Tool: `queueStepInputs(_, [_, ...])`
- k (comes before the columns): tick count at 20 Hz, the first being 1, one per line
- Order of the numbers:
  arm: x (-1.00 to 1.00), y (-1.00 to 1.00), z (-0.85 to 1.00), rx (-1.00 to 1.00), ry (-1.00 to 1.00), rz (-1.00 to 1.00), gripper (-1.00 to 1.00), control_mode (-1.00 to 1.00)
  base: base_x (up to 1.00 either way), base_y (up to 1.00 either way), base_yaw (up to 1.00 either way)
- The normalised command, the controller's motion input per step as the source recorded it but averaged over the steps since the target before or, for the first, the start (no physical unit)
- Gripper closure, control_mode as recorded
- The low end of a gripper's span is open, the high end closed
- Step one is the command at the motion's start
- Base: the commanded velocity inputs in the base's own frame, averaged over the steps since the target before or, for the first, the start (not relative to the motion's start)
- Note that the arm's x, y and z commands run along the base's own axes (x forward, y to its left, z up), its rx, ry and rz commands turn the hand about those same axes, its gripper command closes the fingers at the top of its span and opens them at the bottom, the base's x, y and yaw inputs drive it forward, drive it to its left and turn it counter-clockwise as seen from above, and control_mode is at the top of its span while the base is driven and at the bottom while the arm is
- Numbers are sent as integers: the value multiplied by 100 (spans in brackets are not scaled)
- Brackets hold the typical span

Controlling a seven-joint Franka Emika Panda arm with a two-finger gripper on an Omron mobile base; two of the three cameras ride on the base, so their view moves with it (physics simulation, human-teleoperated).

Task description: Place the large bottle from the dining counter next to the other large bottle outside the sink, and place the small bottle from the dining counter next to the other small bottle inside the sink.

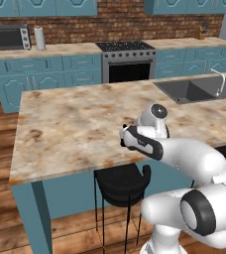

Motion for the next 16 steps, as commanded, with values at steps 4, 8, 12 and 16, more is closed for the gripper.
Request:
queueStepInputs(4, [18, 0, -15, 0, 0, 0, -100, -100, 0, 0, 0])
queueStepInputs(8, [7, 0, -13, 0, 0, 0, -100, -100, 0, 0, 0])
queueStepInputs(12, [7, 0, -9, 0, 0, 0, -100, -100, 0, 0, 0])
queueStepInputs(16, [12, 0, -6, 0, 0, 0, -100, -100, 0, 0, 0])
